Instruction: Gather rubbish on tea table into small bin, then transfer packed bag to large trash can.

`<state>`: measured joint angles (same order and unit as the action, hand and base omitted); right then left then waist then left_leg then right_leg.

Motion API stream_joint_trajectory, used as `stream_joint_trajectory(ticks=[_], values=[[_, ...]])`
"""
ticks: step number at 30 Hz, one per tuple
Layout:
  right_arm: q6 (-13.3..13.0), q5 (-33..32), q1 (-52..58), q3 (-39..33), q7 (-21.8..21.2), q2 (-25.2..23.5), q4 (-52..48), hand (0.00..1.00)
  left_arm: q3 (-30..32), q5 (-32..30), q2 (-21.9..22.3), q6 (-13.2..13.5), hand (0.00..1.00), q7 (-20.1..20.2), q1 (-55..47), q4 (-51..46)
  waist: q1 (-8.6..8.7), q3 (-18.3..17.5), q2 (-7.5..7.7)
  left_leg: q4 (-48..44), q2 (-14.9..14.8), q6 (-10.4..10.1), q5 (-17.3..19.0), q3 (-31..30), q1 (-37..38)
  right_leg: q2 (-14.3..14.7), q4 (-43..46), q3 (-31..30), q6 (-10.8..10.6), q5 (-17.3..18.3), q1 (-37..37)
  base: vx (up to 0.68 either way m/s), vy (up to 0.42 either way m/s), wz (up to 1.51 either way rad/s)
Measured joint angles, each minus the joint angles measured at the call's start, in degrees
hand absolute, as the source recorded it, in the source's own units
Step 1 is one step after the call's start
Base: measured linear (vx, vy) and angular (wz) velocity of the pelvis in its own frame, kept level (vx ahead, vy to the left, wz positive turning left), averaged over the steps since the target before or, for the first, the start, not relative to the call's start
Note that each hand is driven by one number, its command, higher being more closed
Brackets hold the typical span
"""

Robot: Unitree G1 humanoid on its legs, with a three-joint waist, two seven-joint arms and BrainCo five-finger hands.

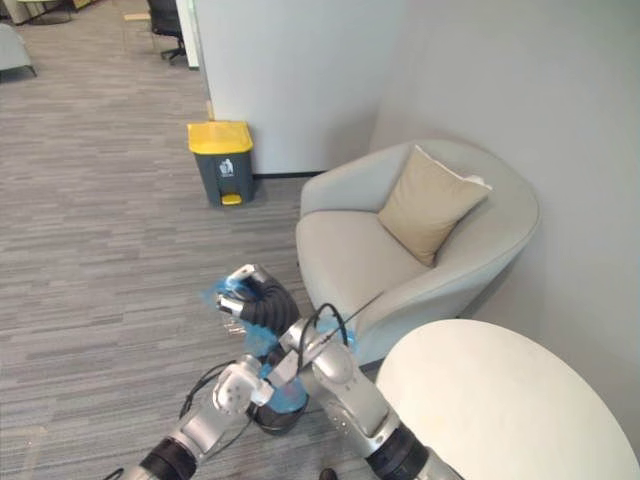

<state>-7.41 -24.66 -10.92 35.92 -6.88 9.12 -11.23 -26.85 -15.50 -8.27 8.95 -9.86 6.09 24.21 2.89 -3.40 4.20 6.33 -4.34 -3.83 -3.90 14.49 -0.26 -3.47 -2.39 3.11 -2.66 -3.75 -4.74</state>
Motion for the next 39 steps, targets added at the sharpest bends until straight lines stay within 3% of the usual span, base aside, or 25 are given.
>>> stream_joint_trajectory(ticks=[1, 7, 12, 21, 26, 31, 36, 39], values=[[-0.2, 1.0, 0.4, -0.2, -0.1, 0.0, 0.0, 0.0, 0.6, 0.1, 0.0, -0.1, 1.0, 0.0, -0.1, 0.0, 0.04, 0.0, 0.01, 0.0, 0.0, 0.0, 0.0, -0.1, 0.0, 0.0, -0.1, 0.0, 0.0, 0.0, 0.3, 0.03, -0.006, 0.03], [-1.8, 8.7, 2.5, -4.2, -0.9, 0.0, 0.0, 0.0, 2.6, 2.1, 0.0, -0.5, 1.0, 0.1, -1.5, -2.0, 0.07, 0.2, 0.07, 0.0, 0.0, 0.0, 0.0, -0.9, 0.0, -0.1, -0.1, 0.8, -0.1, 0.1, 0.7, 0.01, -0.002, 0.06], [-3.3, 17.4, 3.3, -7.4, 1.0, 0.5, 0.0, 0.0, 6.2, 3.9, 0.1, -0.5, 1.0, 0.1, -3.6, -5.5, -0.04, 0.5, -0.13, 0.0, 0.5, 0.0, 0.0, -0.9, 0.1, 0.0, 0.2, 1.2, -1.1, 0.9, 0.7, 0.0, 0.0, 0.0], [-6.1, 33.4, 4.8, -14.0, 6.2, 10.4, 0.0, 0.0, 13.1, 5.9, 0.1, -0.3, 1.0, 0.0, -7.7, -9.6, -0.36, 0.9, -0.51, 0.0, 1.1, 0.1, 0.1, -1.1, 0.3, -0.5, 0.9, 1.6, -1.3, 1.3, 0.8, 0.0, 0.0, 0.0], [-6.8, 38.2, 5.1, -15.6, 7.6, 14.2, 0.0, 0.0, 16.9, 7.3, 0.2, -0.3, 1.0, 0.0, -10.1, -9.8, -0.64, 1.6, -1.0, 0.0, 1.1, 0.1, 0.1, -1.4, 0.3, -0.6, 1.0, 2.3, -1.3, 1.6, 0.8, 0.0, -0.001, 0.02], [-7.3, 37.5, 12.1, -19.8, 7.7, 9.3, 2.7, 0.0, 21.2, 10.2, 1.0, -0.4, 1.0, -0.2, -12.0, -9.7, -1.22, 2.0, -1.09, 0.0, 0.8, 0.1, 0.1, -2.6, 0.2, -0.8, 1.0, 2.8, -1.1, 2.0, 1.0, 0.01, -0.006, 0.11], [-4.5, 29.6, 16.3, -27.1, 6.0, -1.1, 16.2, 0.0, 25.9, 12.8, 1.7, -0.6, 1.0, 0.0, -14.8, -4.1, -1.02, 2.9, -1.22, 0.0, 1.0, 0.2, 0.2, -3.5, 0.2, -0.9, -0.9, 3.8, -0.7, 1.1, 2.7, 0.04, -0.002, 0.1], [-3.2, 27.1, 16.9, -29.4, 5.1, -4.0, 22.0, 0.0, 28.2, 13.5, 2.4, -0.9, 1.0, 0.1, -16.1, -0.8, -1.14, 3.3, -1.62, 0.0, 1.0, 0.2, 0.4, -3.6, 0.2, -0.9, -1.2, 4.2, -0.7, 1.0, 2.9, 0.01, -0.003, 0.04]])
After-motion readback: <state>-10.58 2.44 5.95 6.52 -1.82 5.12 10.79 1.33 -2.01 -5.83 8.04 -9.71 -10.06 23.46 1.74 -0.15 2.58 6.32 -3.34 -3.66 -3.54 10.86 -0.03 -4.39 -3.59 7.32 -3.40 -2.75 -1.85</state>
